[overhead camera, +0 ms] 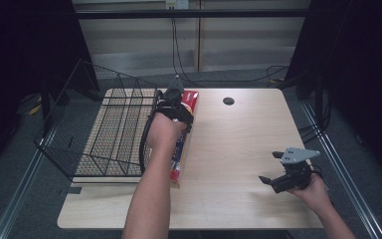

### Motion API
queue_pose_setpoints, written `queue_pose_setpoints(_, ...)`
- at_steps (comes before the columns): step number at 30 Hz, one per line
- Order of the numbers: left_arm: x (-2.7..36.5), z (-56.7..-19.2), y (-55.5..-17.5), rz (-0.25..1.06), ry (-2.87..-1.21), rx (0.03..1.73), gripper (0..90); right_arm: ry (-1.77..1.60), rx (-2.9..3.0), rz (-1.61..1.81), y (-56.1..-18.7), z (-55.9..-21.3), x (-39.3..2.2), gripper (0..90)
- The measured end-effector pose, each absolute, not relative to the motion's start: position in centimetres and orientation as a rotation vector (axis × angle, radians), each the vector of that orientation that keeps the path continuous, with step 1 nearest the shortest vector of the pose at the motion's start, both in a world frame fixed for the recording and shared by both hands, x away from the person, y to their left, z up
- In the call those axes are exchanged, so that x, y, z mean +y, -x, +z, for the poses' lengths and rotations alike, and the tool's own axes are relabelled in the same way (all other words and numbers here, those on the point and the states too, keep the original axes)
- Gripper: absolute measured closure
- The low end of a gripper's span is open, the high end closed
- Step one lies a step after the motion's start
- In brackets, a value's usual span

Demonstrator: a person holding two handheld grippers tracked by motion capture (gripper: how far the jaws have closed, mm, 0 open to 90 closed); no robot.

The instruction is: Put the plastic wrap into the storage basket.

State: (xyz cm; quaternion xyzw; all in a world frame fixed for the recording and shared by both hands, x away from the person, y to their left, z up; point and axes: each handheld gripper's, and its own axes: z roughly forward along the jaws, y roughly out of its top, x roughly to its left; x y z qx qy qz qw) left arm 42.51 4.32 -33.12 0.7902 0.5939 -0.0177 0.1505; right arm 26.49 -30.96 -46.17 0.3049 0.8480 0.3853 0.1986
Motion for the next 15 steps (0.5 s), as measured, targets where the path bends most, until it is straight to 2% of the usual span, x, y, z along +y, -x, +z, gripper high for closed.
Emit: queue_pose_setpoints(15, 5.8, -30.8, -42.7, -0.049, -2.268, 1.717, 45.6, -0.851, 2.368, 1.078, -26.4, -46.1, -30.9, 2.6)
